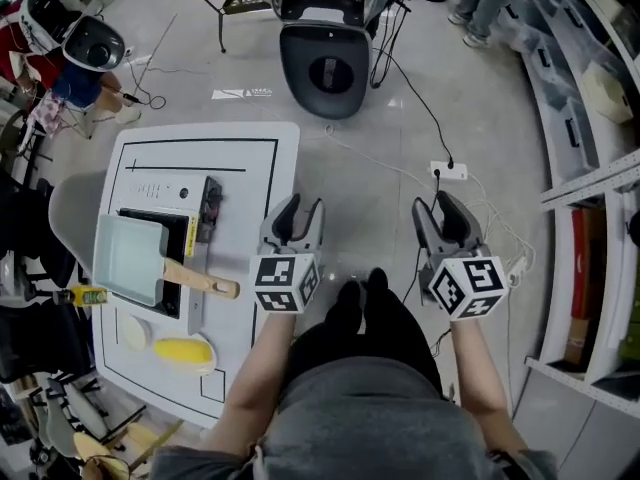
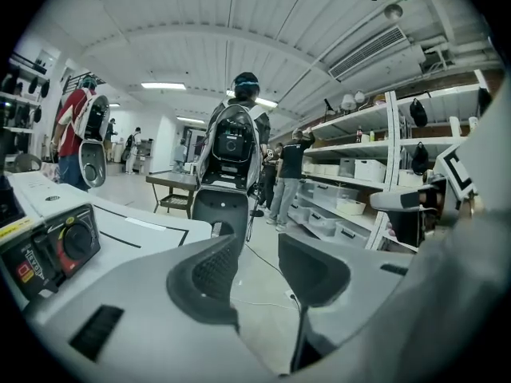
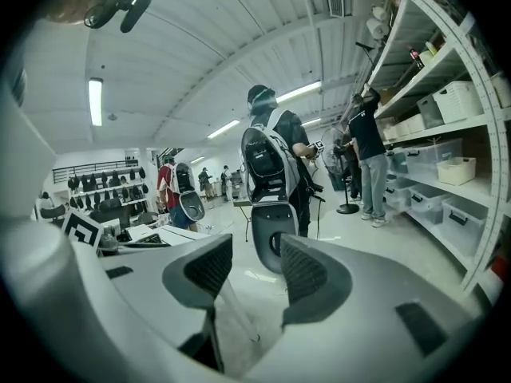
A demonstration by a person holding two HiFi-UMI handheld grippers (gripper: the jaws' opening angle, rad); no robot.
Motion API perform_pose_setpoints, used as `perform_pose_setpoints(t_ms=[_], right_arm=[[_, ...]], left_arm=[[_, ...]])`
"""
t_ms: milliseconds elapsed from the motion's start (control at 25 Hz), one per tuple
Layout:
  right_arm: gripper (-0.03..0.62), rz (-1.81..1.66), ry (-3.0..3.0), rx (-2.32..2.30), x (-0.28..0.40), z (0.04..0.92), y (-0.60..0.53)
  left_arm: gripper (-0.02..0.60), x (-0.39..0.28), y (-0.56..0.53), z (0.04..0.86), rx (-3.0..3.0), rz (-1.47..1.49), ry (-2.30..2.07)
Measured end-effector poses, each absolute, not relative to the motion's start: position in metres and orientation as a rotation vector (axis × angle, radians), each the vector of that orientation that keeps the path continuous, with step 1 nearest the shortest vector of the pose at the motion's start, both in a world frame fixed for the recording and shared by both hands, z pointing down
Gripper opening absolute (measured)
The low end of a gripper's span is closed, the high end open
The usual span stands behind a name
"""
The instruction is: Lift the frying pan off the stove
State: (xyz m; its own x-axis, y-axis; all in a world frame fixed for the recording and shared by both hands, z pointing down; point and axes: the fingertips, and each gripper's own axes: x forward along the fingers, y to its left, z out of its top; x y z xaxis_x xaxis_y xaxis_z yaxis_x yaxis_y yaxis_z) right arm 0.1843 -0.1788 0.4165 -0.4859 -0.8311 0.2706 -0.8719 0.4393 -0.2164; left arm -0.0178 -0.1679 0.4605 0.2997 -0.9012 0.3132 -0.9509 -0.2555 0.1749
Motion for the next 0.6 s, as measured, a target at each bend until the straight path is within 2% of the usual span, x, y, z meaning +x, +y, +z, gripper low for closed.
perform_pose_setpoints(t_ms=[200, 600], right_arm=[[0.184, 0.490, -2.668, 1.324, 0.146, 0.411, -0.220], [0.184, 0.460, -2.862, 0.654, 0.023, 0.404, -0.272]], left_arm=[[0.151, -0.040, -0.178, 0.461, 2.152, 0.208, -1.775], [0.153, -0.094, -0.163, 0.465, 1.763, 0.160, -2.102]])
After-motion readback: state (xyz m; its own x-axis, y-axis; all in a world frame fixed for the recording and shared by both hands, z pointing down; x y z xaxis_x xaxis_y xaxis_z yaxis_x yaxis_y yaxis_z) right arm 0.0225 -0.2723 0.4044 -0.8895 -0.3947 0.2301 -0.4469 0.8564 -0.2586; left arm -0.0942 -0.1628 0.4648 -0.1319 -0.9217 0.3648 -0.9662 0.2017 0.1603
